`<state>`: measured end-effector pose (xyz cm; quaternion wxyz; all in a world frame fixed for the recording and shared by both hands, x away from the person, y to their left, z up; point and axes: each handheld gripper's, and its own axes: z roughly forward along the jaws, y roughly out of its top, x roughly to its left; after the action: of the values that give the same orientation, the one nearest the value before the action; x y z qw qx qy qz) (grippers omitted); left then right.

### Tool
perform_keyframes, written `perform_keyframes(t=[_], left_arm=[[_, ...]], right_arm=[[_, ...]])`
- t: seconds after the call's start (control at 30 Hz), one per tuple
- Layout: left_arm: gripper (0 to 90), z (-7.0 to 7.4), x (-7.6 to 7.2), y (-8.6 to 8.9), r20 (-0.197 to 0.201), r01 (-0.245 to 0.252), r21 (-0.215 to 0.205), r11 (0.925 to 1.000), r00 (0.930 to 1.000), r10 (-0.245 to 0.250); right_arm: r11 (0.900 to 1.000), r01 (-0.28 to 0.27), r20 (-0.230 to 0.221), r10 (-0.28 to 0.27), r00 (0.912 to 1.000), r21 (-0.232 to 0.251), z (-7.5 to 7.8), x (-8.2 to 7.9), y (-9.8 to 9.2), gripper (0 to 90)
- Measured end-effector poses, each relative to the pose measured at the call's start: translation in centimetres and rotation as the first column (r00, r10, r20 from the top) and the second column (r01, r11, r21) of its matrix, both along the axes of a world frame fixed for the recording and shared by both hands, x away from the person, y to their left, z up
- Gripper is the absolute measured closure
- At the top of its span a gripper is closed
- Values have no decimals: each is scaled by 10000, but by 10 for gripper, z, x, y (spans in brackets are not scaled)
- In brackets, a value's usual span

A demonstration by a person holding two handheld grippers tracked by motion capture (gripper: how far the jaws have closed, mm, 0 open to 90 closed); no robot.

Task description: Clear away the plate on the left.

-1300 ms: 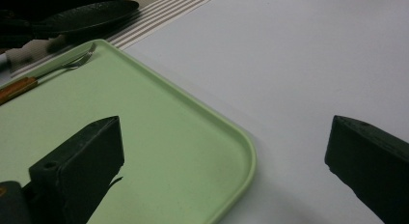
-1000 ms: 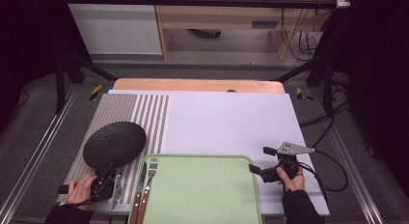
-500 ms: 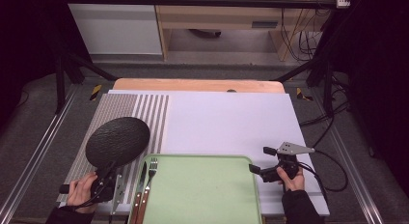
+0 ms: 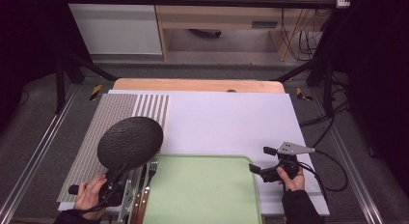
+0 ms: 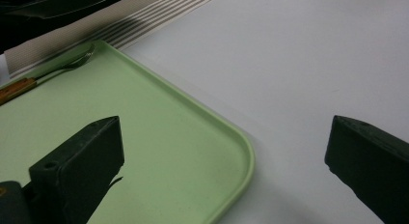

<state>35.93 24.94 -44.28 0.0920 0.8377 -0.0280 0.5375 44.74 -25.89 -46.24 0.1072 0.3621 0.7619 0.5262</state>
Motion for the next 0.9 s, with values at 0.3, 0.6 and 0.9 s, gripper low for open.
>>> perform_keyframes(t=[0.3, 0.6, 0.9], left_arm=[[856, 3, -7, -14, -56, 416, -10, 9991, 9991, -416], [856, 7, -15, -30, -145, 955, -123, 9953, 9953, -957], [855, 11, -22, -43, -240, 1330, -197, 9909, 9908, -1335]], right_arm=[[10000, 11, 6, -11, 10000, 3, 0, 0, 0, 7], [10000, 23, 13, -23, 10000, -4, 0, 0, 0, 7], [10000, 25, 6, -25, 10000, 4, 0, 0, 0, 7]])
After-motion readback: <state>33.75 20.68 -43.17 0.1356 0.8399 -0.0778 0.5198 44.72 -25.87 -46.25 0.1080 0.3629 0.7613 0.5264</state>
